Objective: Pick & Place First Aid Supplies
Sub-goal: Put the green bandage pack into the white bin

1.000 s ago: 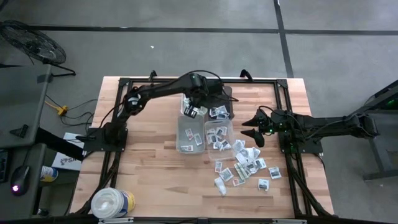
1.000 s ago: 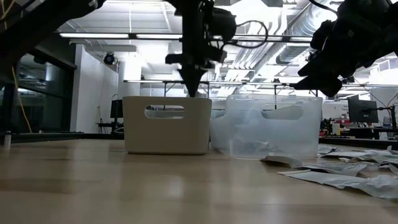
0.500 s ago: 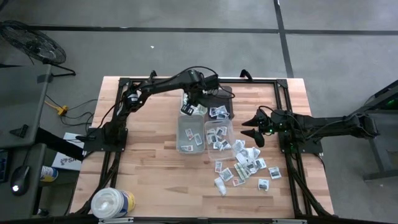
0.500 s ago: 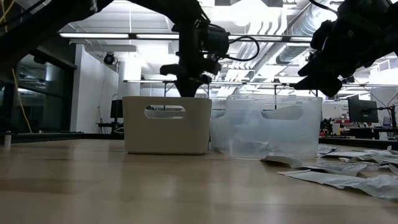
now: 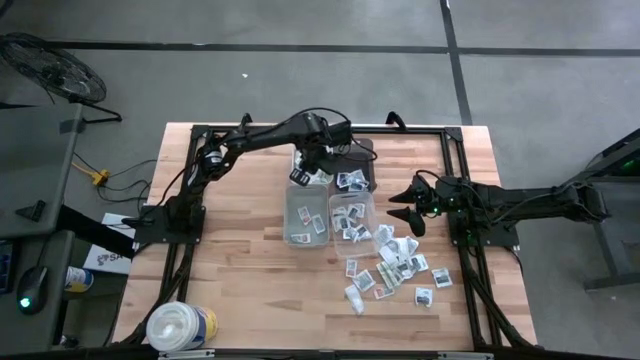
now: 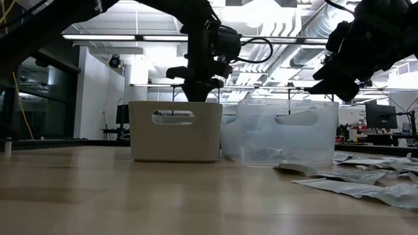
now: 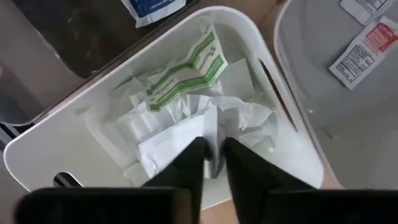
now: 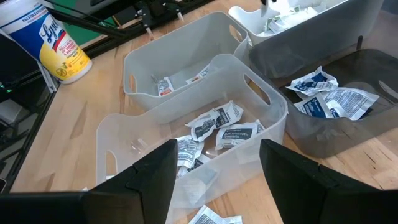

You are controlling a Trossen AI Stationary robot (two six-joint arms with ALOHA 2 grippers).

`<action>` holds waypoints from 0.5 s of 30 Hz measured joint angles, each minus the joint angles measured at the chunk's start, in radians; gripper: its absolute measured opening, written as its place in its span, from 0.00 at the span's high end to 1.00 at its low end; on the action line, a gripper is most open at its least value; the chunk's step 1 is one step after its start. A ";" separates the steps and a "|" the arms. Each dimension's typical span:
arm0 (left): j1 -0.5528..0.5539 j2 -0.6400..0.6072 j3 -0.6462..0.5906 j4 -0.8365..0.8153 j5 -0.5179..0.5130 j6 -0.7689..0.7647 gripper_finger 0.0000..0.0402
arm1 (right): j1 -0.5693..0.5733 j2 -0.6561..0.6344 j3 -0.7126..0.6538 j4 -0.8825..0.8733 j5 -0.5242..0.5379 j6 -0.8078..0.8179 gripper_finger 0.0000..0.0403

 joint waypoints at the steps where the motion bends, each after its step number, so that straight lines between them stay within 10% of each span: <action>1: -0.004 0.000 0.000 0.000 -0.012 0.000 0.81 | 0.000 0.000 0.000 0.000 0.000 0.000 0.45; 15: -0.078 -0.082 0.001 -0.026 -0.235 -0.195 0.51 | 0.000 0.000 0.000 0.000 0.000 0.000 0.45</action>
